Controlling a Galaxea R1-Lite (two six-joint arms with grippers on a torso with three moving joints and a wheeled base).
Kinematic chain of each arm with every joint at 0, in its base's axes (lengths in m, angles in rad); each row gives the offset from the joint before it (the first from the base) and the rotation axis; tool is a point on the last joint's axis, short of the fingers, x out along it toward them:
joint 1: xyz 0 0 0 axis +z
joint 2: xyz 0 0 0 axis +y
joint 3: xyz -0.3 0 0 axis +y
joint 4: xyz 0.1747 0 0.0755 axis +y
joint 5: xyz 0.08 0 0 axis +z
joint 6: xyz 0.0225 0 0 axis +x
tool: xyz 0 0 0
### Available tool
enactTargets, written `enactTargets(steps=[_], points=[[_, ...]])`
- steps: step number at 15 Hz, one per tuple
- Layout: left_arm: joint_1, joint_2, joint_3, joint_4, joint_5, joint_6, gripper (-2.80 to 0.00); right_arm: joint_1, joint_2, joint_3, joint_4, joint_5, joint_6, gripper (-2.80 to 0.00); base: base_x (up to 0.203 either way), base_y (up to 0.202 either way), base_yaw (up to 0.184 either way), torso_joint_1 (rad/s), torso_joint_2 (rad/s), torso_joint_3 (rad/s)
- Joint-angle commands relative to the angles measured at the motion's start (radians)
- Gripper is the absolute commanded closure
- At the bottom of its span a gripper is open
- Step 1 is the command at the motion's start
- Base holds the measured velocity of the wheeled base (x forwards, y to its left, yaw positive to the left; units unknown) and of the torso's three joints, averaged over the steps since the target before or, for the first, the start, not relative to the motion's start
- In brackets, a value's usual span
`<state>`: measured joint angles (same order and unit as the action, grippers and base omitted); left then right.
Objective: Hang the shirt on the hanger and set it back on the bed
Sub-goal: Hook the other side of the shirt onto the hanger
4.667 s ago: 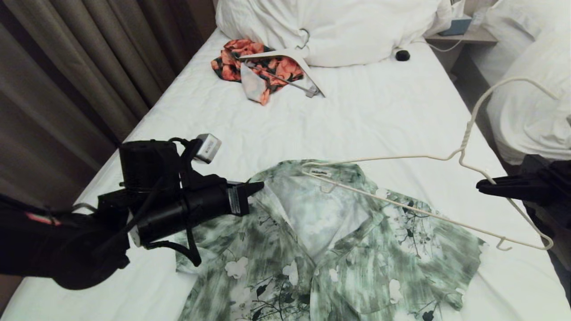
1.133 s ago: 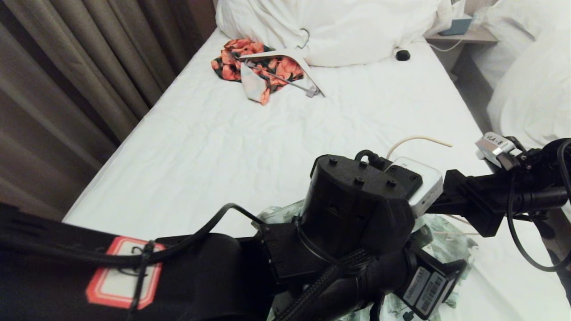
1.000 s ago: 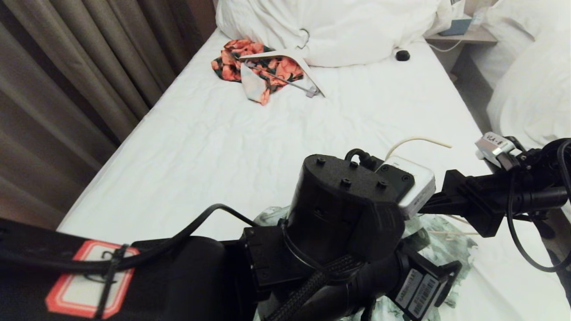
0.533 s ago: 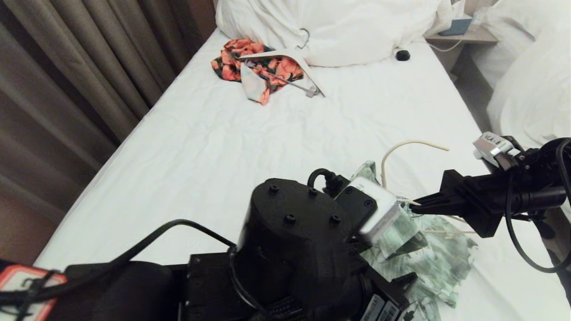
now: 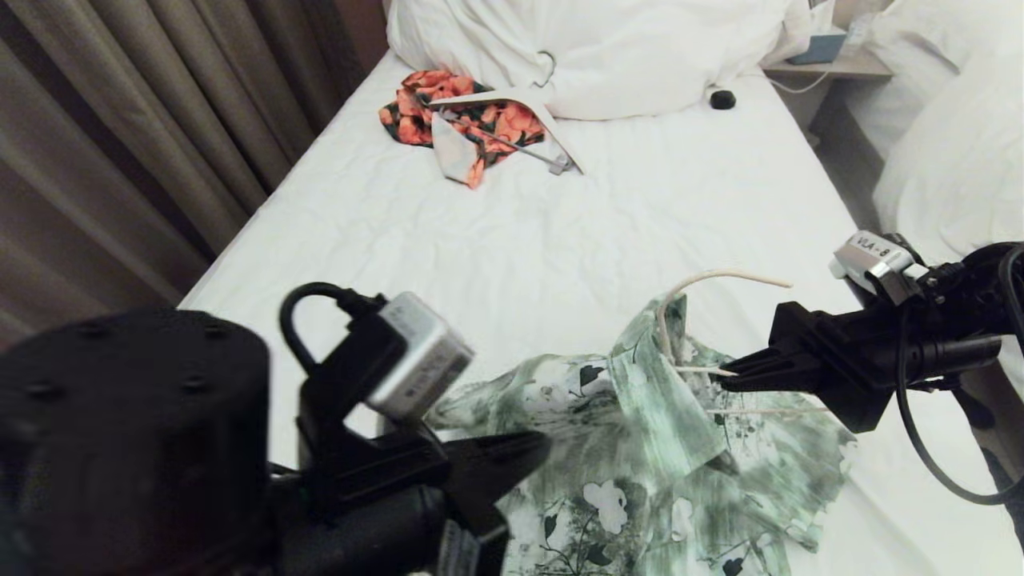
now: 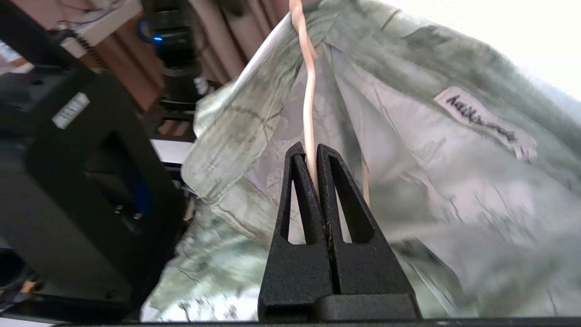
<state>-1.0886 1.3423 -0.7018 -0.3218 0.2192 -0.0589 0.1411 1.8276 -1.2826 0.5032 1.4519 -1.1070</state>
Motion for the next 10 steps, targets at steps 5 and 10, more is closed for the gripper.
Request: enactTargets(steps=[5,10], points=[[0.121,-0.334,0.088,0.185,-0.002,0.005,0.0,0.06,-0.082,0.034,0.006,0.008,0.013,0.0,0.0,0.0,0.0,0.0,0.0,0.0],[0.146,-0.199,0.035,0.127,-0.075,0.098,-2.8,0.097,-0.082,0.052,0.005,0.007,0.026,0.0,0.0,0.0,0.0,0.0,0.0,0.0]])
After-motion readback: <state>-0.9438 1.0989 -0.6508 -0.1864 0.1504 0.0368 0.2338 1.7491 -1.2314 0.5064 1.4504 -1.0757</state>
